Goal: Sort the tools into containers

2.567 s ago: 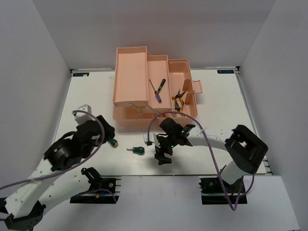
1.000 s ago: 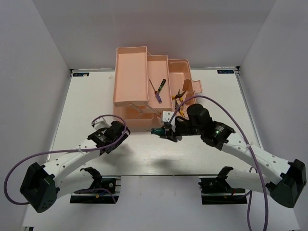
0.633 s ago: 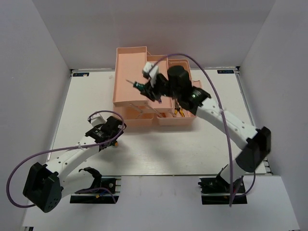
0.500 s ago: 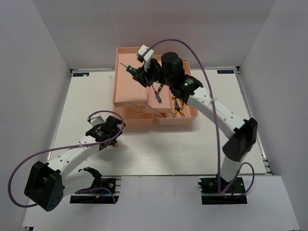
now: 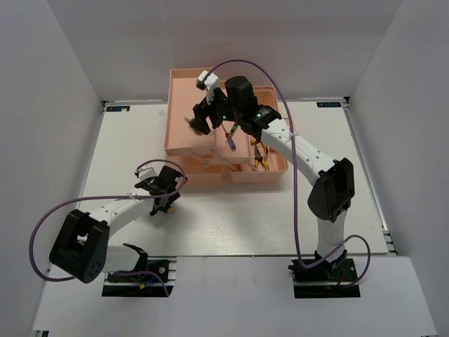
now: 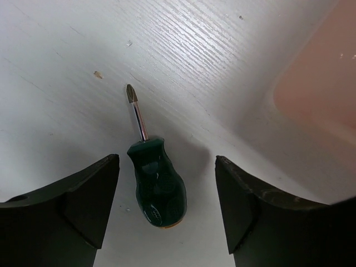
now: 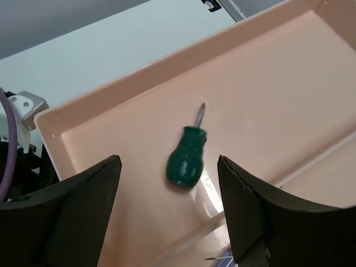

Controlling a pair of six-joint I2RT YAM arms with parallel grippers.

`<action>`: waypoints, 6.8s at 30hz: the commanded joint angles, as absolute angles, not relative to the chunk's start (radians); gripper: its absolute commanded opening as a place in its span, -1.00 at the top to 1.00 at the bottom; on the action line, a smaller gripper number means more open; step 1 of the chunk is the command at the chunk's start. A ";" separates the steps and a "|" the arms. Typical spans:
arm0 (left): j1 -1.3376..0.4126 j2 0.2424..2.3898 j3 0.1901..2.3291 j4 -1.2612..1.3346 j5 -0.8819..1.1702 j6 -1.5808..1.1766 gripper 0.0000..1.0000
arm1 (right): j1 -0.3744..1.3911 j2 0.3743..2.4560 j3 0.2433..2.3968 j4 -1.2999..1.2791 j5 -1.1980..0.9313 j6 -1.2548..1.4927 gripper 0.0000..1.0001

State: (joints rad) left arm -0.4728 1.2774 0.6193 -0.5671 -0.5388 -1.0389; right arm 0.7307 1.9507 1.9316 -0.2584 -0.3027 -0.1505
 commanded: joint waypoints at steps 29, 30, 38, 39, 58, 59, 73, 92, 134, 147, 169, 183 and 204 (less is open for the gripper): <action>-0.465 0.715 0.782 -1.015 -0.667 -1.152 1.00 | 0.483 1.520 1.387 -0.136 -0.305 -0.114 1.00; -0.465 0.750 0.851 -1.015 -0.676 -1.137 1.00 | 0.466 1.520 1.390 -0.158 -0.325 -0.106 1.00; -0.465 1.065 1.185 -0.665 -0.556 -0.789 1.00 | 0.413 1.490 1.324 -0.265 -0.380 -0.094 1.00; -0.456 1.109 1.219 -0.623 -0.543 -0.737 1.00 | 0.413 1.486 1.319 -0.270 -0.391 -0.094 1.00; -0.399 1.612 1.637 -0.472 -0.299 -0.586 -0.40 | 0.393 1.388 1.210 -0.357 -0.826 -0.454 -0.30; -0.399 1.612 1.647 -0.472 -0.299 -0.575 -0.44 | 0.399 1.387 1.204 -0.357 -0.877 -0.498 -0.27; -0.399 0.973 1.247 -0.745 -0.587 -0.673 -0.18 | 0.710 1.549 1.236 -0.396 -1.010 -1.121 0.45; -0.399 0.529 0.805 -1.029 -0.505 -1.006 -0.54 | 0.977 1.885 1.310 0.193 -0.342 -1.029 -0.06; -0.399 0.743 0.313 -0.164 -0.064 -1.177 -0.39 | 0.937 1.744 1.709 -0.207 -0.227 -0.664 1.00; -0.299 1.336 0.307 0.546 0.123 -1.239 0.07 | 0.894 1.551 1.537 -0.238 -0.279 -0.588 1.00; -0.213 1.683 0.811 0.489 0.258 -1.209 -0.19 | 0.867 1.313 1.404 -0.238 -0.208 -0.528 -0.24; -0.233 1.721 1.150 0.220 0.288 -0.959 -0.14 | 0.268 1.615 1.615 -0.483 0.239 -0.188 1.00; -0.347 1.967 1.526 0.275 0.706 -0.988 -0.09 | 0.066 1.875 1.580 -0.687 -0.207 -0.107 1.00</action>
State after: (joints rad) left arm -0.3344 2.0098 1.5646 0.3351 0.6487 -1.0004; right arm 0.0864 1.8877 1.5391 -0.6815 -0.1867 -0.1333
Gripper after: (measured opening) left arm 0.546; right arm 0.004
